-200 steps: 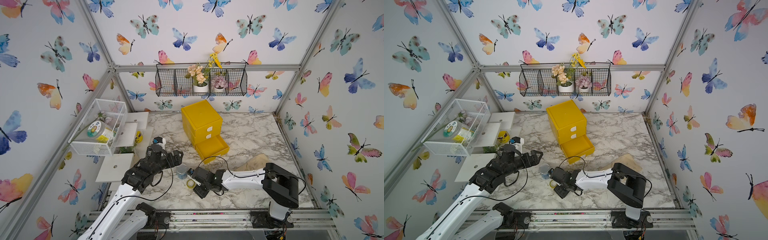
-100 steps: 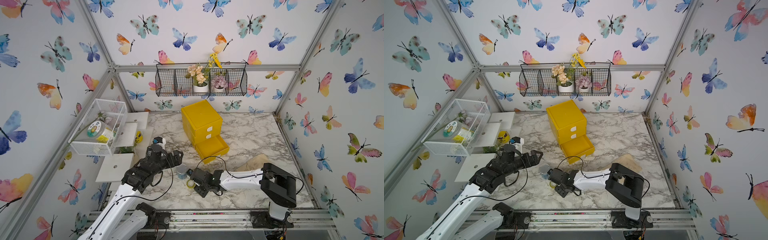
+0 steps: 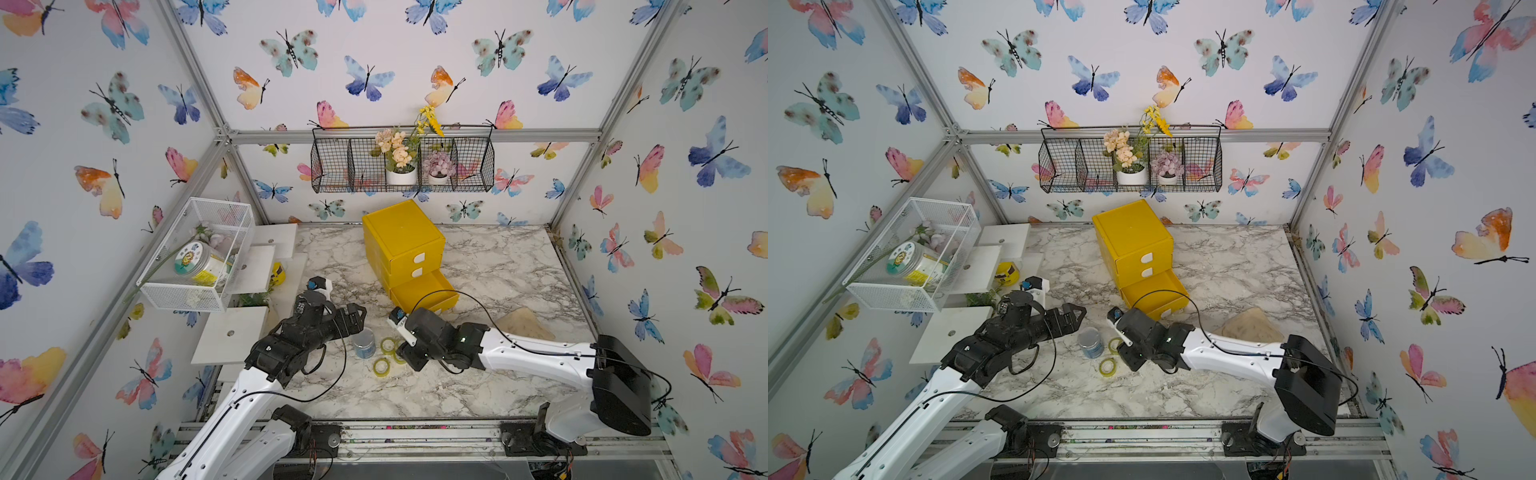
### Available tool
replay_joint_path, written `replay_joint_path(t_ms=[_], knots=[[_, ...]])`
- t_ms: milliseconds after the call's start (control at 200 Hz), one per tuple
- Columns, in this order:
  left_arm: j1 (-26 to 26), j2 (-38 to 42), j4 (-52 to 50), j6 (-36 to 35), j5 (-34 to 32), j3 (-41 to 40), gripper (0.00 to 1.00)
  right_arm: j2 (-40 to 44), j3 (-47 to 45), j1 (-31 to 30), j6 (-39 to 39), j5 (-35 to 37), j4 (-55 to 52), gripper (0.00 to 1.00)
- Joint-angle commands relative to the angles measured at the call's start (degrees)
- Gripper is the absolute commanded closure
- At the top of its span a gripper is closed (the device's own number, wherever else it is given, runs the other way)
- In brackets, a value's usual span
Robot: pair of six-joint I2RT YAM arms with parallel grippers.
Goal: Place the transparent tape into the drawer according to color
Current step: Pick up the tape at the center of the board, then place the tape in the drawer.
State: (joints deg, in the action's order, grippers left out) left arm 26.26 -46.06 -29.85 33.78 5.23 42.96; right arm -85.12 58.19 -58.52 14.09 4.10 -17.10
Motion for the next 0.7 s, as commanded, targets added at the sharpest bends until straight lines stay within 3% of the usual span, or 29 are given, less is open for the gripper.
replay_joint_path(t_ms=[0,225,551,696], knots=[[0.15,0.35,0.74,0.10,-0.85,-0.50,0.04,0.72,1.38,5.86,0.54,2.91,3.96,0.61],[0.16,-0.98,0.25,-0.55,0.83,-0.68,0.04,-8.58,7.47,13.78,1.76,8.60,7.86,0.61],[0.17,0.47,-0.13,-0.32,2.75,-3.42,0.05,-19.61,11.76,17.20,3.55,10.93,6.83,0.60],[0.31,1.10,0.31,0.09,3.55,-4.96,0.05,-21.85,12.18,17.43,4.06,11.26,6.62,0.54]])
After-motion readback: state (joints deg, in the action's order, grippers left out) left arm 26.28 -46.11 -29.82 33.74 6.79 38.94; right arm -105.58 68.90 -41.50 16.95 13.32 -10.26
